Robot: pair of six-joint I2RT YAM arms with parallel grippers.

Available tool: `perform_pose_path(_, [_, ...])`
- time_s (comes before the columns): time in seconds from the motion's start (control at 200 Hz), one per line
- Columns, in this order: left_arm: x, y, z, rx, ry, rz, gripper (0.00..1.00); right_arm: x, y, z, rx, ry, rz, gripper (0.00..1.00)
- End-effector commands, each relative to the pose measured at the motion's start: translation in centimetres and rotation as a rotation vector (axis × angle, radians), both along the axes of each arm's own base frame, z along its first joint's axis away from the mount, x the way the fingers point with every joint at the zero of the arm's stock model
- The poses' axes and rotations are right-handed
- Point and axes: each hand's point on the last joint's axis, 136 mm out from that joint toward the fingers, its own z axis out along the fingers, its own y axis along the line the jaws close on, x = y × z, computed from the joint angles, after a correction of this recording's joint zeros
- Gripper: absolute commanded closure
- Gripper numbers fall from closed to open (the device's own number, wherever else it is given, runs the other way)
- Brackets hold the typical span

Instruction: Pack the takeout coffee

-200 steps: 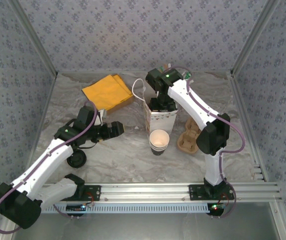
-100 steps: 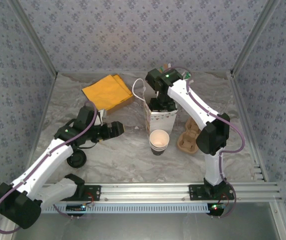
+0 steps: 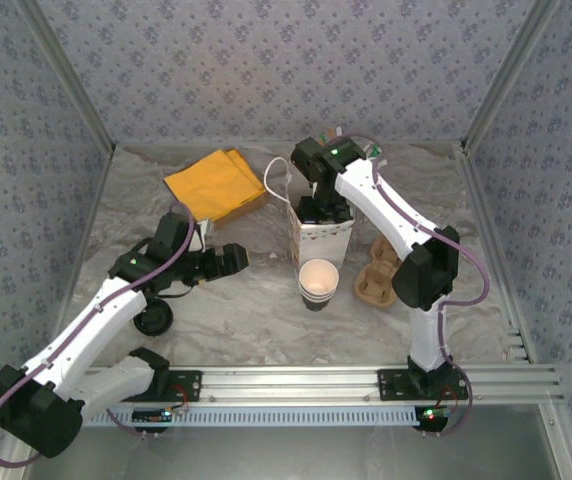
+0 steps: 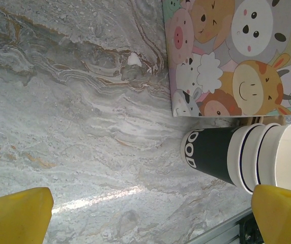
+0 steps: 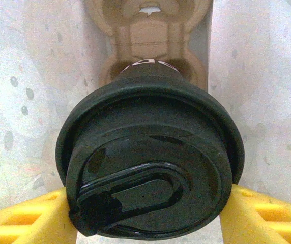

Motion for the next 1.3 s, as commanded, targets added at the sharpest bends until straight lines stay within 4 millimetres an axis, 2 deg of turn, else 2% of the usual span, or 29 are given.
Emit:
perform_pose_path(0.0, [-0.26, -0.35, 0.31, -0.022, -0.003, -0.01, 0.0, -0.58, 0.01, 0.0, -0.005, 0.033, 0.017, 0.33])
perform_pose_path(1.294, [-0.29, -0.33, 0.13, -0.025, -0.003, -0.007, 0.0, -0.76, -0.34, 0.31, -0.019, 0.071, 0.03, 0.33])
